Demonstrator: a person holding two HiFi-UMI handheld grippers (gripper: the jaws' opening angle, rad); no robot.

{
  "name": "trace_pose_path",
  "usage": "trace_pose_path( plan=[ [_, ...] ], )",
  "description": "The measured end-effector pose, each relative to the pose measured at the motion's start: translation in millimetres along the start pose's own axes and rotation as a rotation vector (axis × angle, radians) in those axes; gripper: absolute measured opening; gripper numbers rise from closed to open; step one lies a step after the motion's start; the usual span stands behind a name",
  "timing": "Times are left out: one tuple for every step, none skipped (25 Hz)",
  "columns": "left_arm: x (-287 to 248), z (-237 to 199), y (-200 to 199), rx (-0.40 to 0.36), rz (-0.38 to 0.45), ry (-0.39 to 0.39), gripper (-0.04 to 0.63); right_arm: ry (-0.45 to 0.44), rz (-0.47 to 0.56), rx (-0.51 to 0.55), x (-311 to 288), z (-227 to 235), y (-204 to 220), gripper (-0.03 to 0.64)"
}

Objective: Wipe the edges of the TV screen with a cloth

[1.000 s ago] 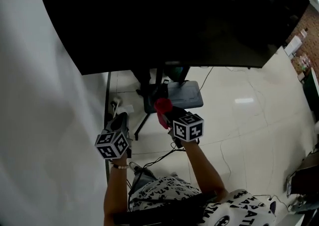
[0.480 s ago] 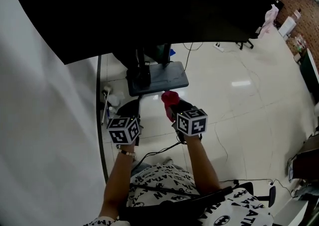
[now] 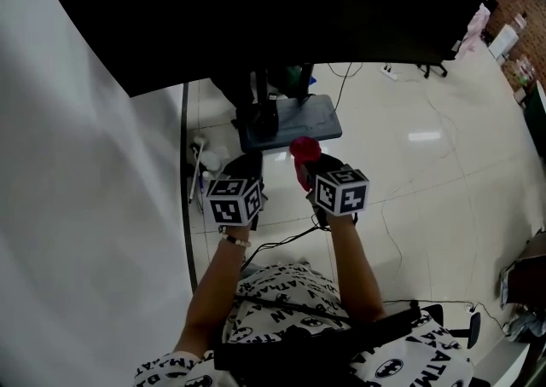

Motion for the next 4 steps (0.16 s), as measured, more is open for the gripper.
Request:
trace_pose_path(
  plan=[
    [0.5,-2.4,-1.6,0.001,0.002,0.002,-0.008,0.000,-0.002,0.008,-2.3,-3.5,-0.9,0.078],
    [1.0,-4.8,-3.3,0.002,0.005,0.003,-0.008,0.000,-0.004,0.014,-4.4,-6.6,-1.6,0.077],
    [1.4,-7.2,-5.1,0.003,0.008,0.004,-0.008,0.001,-0.006,0.020,-6.5,-9.6,-1.9,0.077],
    [1.9,-9.6,-6.8,0.004,0.011,0.005,-0.008,0.001,-0.009,0.025,-8.5,-12.4,-2.2,0.077]
  ],
)
Point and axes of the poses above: the fingertips, and each gripper's own axes: x backward along the fingers, z to its right, y out of its underside, the point moved 6 cm from there along x, backward along the fingers, and after that the axes turned 7 degrees about z, right-handed, at the moved point
